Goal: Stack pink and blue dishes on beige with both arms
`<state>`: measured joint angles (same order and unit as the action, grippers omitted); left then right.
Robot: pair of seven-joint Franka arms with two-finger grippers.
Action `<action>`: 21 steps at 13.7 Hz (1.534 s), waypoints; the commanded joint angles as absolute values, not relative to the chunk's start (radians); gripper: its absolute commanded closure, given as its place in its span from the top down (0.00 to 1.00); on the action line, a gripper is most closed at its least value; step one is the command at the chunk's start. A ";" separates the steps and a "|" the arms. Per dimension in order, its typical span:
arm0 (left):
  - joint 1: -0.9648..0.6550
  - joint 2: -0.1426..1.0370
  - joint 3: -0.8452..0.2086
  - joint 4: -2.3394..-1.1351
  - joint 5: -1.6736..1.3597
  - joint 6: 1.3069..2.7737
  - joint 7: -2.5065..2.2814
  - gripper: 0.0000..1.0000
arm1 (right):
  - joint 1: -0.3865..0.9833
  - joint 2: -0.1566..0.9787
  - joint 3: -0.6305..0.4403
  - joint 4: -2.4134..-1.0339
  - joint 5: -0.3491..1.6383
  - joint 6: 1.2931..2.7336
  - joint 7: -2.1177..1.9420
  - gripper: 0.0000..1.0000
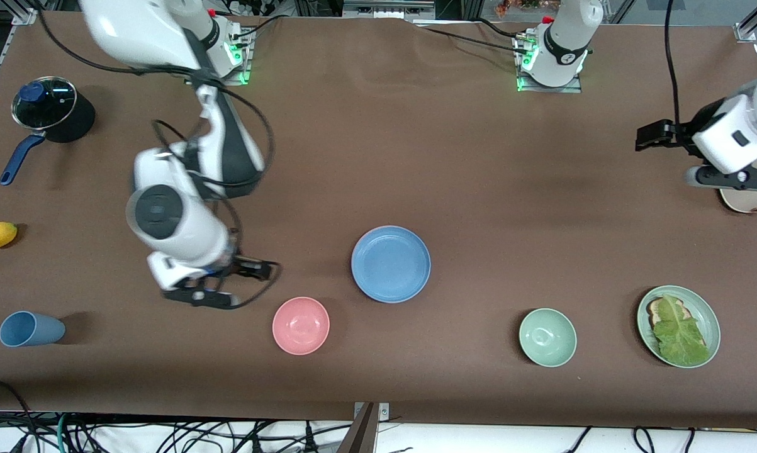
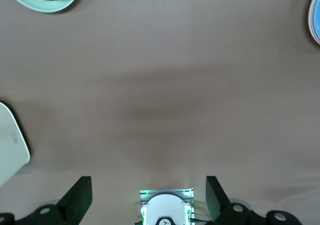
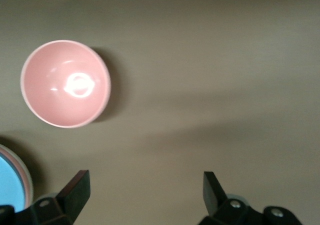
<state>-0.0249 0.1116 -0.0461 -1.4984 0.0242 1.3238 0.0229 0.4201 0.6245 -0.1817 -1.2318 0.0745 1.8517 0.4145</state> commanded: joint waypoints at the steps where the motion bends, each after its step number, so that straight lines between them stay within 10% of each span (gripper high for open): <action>1: 0.001 0.075 -0.060 -1.539 0.022 1.344 0.031 1.00 | 0.381 0.485 -0.182 -1.278 0.089 1.717 0.324 1.00; 10: 0.009 0.074 -0.057 -1.542 -0.038 1.358 -0.014 1.00 | 0.336 0.152 -0.236 -1.448 0.083 1.476 0.150 1.00; 15: 0.011 0.084 -0.057 -1.531 -0.032 1.362 -0.014 1.00 | 0.046 0.012 0.061 -1.588 0.020 1.505 0.143 1.00; 21: 0.008 0.090 -0.057 -1.506 -0.023 1.388 -0.003 1.00 | 0.034 -0.106 0.077 -1.743 0.005 1.609 0.137 1.00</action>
<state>0.0003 0.1004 -0.0513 -1.5138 -0.0184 1.3791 -0.0046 0.0546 -0.0629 0.0535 -1.6977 0.0211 1.5798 0.1496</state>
